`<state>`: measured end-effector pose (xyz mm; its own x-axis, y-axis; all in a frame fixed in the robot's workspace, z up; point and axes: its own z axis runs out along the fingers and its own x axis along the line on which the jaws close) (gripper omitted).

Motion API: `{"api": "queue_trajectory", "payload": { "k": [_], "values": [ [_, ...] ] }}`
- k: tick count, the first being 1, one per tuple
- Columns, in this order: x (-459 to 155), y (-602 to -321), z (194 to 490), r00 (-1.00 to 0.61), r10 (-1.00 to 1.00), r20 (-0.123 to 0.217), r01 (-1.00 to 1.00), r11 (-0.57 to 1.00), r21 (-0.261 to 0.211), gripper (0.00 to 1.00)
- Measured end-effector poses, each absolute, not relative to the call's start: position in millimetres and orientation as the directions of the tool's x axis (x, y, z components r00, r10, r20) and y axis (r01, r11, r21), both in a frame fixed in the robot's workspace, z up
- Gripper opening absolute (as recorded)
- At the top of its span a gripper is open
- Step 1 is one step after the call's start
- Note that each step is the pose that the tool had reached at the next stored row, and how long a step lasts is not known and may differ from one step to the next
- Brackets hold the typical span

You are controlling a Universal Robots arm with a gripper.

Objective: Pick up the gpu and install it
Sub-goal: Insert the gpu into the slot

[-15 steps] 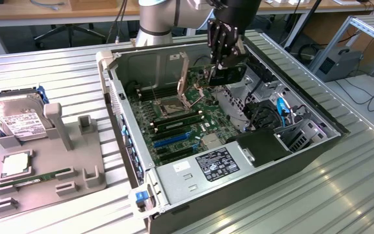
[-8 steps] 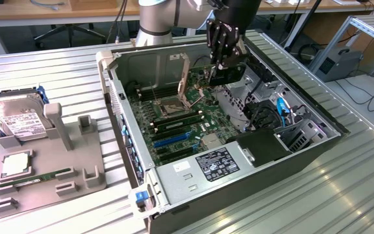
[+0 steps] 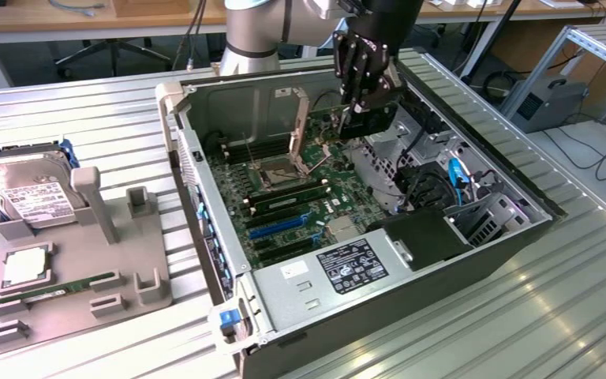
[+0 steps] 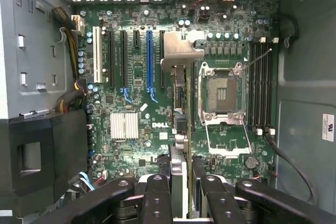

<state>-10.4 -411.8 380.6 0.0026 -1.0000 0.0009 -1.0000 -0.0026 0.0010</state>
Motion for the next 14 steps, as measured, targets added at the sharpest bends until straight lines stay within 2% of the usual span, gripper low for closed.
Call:
{"api": "queue_trajectory", "payload": {
  "k": [14],
  "values": [
    [-10.4,-411.8,380.5,0.066,-0.998,0.001,-0.998,-0.066,0.001,0.27]
  ]
}}
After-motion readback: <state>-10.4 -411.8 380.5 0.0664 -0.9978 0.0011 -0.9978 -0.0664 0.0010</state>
